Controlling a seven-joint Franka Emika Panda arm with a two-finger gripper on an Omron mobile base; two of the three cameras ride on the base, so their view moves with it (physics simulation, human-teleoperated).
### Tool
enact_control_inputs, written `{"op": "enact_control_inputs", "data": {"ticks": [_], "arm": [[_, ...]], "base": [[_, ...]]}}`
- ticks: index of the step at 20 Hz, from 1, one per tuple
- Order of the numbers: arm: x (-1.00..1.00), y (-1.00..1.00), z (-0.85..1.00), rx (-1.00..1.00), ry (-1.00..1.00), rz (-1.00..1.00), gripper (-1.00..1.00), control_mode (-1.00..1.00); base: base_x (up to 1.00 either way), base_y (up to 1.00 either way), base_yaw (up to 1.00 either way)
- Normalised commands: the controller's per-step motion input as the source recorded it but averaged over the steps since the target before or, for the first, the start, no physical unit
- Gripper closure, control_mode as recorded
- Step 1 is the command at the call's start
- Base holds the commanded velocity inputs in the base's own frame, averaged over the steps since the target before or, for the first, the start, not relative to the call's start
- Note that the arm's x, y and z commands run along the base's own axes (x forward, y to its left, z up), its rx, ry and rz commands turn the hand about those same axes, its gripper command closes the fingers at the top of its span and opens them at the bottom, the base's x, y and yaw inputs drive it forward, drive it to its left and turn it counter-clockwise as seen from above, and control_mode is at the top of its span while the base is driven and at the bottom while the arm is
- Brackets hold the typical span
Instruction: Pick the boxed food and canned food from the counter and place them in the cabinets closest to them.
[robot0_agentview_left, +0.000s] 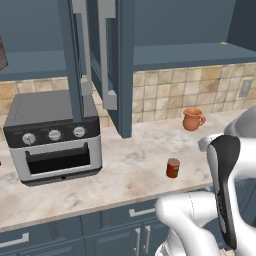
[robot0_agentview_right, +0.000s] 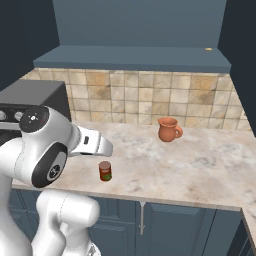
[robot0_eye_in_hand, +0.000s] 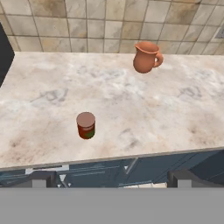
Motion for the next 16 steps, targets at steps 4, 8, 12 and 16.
{"op": "enact_control_inputs", "data": {"ticks": [4, 8, 12, 16], "arm": [[0.18, 0.01, -0.26, 0.00, 0.10, 0.00, -1.00, -1.00], [0.17, 0.00, -0.26, 0.00, 0.07, 0.00, -1.00, -1.00], [0.09, 0.00, -0.24, 0.01, 0.02, 0.00, -1.00, -1.00], [0.05, 0.00, -0.26, 0.03, 0.00, 0.01, -1.00, -1.00]], "base": [[0.00, 0.00, 0.00], [0.00, 0.00, 0.00], [0.00, 0.00, 0.00], [0.00, 0.00, 0.00]]}}
